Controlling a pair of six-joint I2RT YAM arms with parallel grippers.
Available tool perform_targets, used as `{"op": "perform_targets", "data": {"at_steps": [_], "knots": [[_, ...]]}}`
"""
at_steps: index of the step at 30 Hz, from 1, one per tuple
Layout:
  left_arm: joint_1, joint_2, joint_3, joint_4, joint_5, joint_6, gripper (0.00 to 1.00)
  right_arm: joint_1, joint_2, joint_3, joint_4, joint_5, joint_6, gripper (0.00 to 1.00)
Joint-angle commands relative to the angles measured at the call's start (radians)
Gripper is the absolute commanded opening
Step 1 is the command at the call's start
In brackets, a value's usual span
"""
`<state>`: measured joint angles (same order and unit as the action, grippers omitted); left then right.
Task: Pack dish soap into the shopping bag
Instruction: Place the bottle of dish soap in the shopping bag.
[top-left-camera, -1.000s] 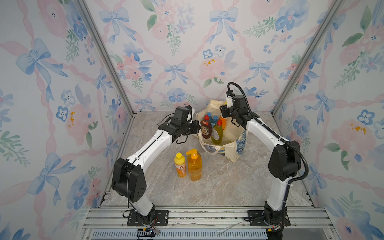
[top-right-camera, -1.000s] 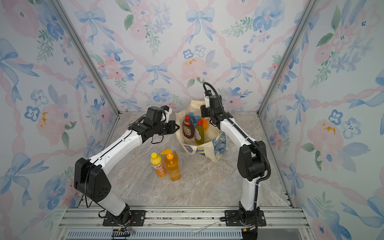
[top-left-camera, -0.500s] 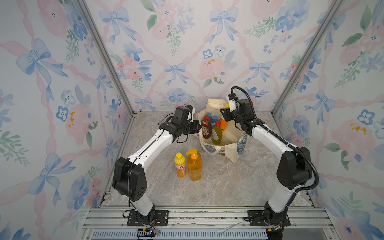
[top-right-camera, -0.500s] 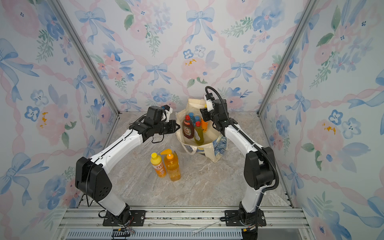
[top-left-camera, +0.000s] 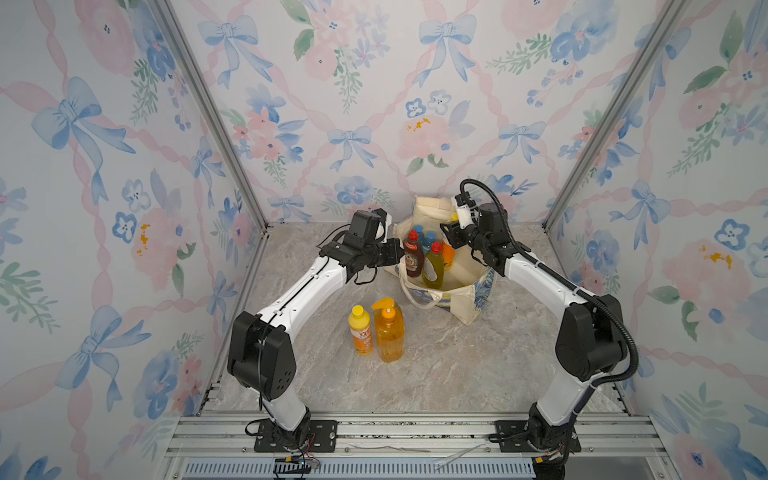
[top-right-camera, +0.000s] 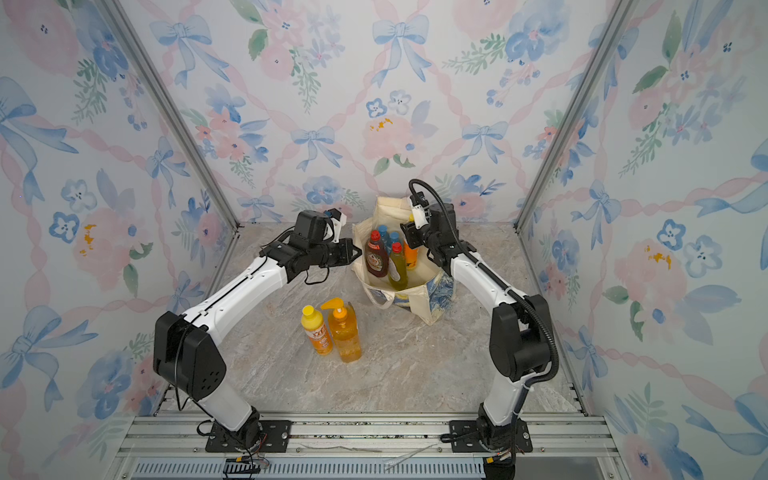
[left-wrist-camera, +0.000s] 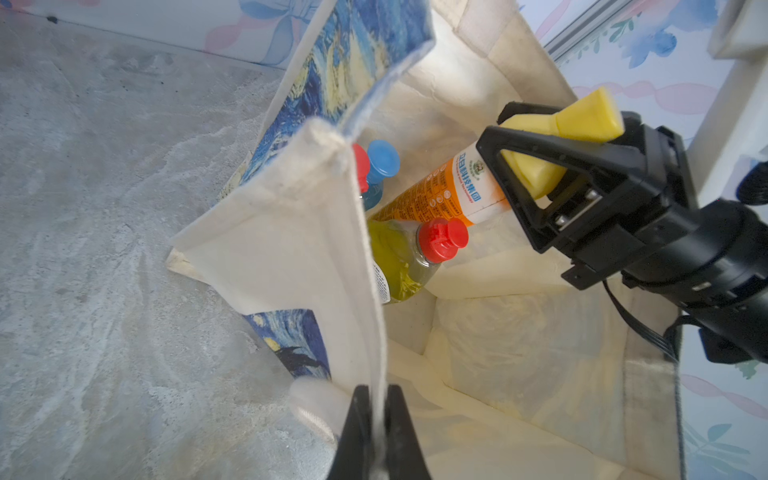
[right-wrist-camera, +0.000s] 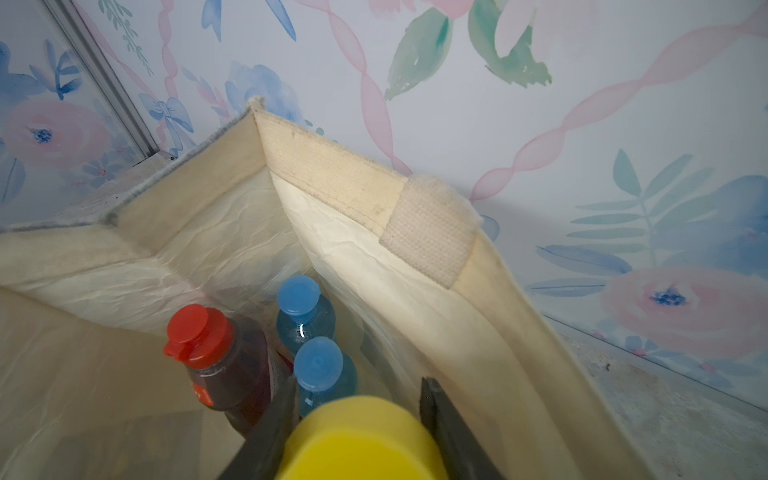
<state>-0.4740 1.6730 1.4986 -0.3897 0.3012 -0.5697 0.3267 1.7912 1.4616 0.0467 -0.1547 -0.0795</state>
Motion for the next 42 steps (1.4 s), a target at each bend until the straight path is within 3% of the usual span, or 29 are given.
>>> {"op": "perform_targets", "data": {"at_steps": [1, 22, 34, 42], "knots": [[-0.009, 0.029, 0.019, 0.005, 0.015, 0.004, 0.00, -0.012, 0.013, 0.021, 0.122, -0.058, 0.026, 0.00], [-0.008, 0.051, 0.026, 0.005, 0.023, -0.004, 0.00, -0.019, 0.135, 0.060, 0.115, -0.086, 0.030, 0.00], [-0.010, 0.048, 0.010, 0.006, 0.032, -0.007, 0.00, -0.035, 0.128, 0.085, 0.237, -0.152, 0.243, 0.00], [-0.009, 0.055, 0.022, 0.005, 0.038, -0.003, 0.00, -0.004, 0.144, 0.064, 0.183, -0.033, 0.173, 0.00]]}}
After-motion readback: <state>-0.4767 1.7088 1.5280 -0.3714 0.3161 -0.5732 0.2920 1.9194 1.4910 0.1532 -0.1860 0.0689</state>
